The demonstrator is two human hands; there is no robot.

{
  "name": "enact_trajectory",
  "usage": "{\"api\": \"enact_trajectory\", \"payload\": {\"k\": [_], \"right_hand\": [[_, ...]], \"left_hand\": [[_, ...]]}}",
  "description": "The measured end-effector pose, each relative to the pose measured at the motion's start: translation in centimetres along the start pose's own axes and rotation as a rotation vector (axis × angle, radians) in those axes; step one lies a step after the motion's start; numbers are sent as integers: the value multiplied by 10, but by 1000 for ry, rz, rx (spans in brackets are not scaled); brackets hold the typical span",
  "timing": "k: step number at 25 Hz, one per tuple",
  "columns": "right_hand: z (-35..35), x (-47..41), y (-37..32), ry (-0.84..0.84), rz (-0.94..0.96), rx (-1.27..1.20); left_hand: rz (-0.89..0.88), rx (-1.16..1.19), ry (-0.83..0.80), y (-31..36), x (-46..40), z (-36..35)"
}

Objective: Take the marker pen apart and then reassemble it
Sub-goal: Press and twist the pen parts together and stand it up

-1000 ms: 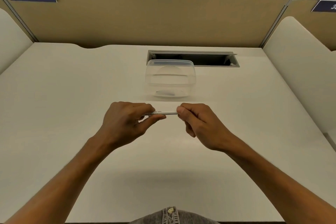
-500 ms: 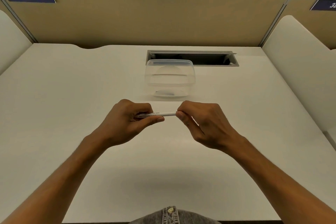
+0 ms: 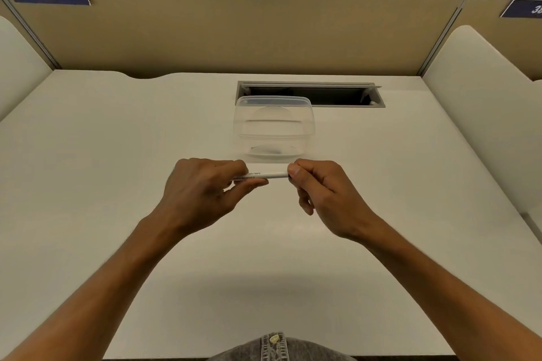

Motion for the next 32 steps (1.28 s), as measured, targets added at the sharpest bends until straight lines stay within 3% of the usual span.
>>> {"api": "enact_trajectory", "payload": {"k": [4,7,15,22,25,29,32], "right_hand": [[3,8,-35,119,224,598],[-2,12,-48,121,358,797],[-6,15,-56,80,442,819],[1,6,-27,43,171,303],[4,7,-22,89,129,198],[7,13,-28,183,180,340],[2,20,-44,196,335,662]], "left_hand": [[43,111,-37,-11,-1,-3],[61,191,-69,-18,0,-6],[53,381,-115,-23,1,-12],[44,251,-13,-13,4,-3],[56,233,7,-12,2,-4],[89,331,-38,-16,4,-19],[91,381,-69,-18,7,-25]]}}
Point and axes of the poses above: each hand's wrist, its own x-axis away from the middle knuckle, its own z-axis out of the back of the hand, y = z × x, the point moved 10 cm from there along -x, towards the middle knuckle, and after that the axes turned 12 degrees about -y, right-handed, at the moved point
